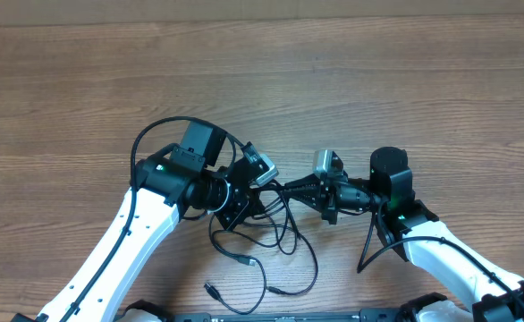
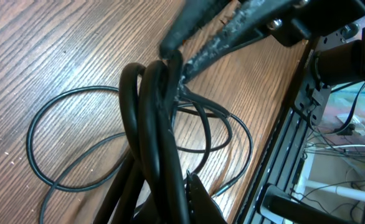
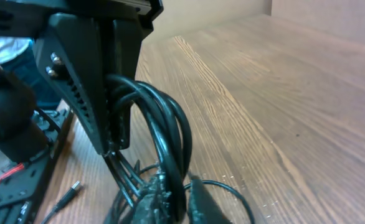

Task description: Untangle cables

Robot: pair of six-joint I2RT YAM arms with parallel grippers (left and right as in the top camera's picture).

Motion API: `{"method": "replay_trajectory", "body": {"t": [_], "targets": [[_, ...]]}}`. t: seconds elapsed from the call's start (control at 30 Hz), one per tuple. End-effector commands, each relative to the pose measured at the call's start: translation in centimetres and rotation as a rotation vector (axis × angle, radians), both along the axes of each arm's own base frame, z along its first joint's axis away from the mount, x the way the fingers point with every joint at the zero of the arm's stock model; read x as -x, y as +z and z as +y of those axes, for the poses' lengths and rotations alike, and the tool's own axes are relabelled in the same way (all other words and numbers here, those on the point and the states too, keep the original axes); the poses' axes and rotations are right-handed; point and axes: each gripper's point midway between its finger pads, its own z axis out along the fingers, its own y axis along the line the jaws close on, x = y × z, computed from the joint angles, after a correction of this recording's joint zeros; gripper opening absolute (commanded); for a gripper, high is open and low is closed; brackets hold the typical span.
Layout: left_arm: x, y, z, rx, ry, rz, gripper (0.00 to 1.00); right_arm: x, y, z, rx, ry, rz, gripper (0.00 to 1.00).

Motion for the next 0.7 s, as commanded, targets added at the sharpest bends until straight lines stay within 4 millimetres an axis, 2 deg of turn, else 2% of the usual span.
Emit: {"method": "replay_trajectory", "body": {"t": [0.0, 0.4, 0.5, 0.67], "targets": [[-0.3, 0.6, -0.4, 0.029, 0.004, 0.005, 0.04, 0.1, 0.2, 0.0, -0.005, 0.004, -0.003, 0.04], [-0.7, 0.6, -0.4, 0.021, 0.022, -0.007, 0.04, 0.0, 0.3, 0.1, -0.007, 0.003, -0.009, 0.04], [-1.9, 0.4, -0.1, 0.001, 0.099, -0.011, 0.04, -0.5, 0.5, 0.0, -0.014, -0.027, 0.014, 0.04], [-4.3, 1.2, -0.5, 0.028, 0.224, -0.043, 0.04, -2.9, 0.4, -0.9, -0.03, -0.193, 0.139, 0.04]]}}
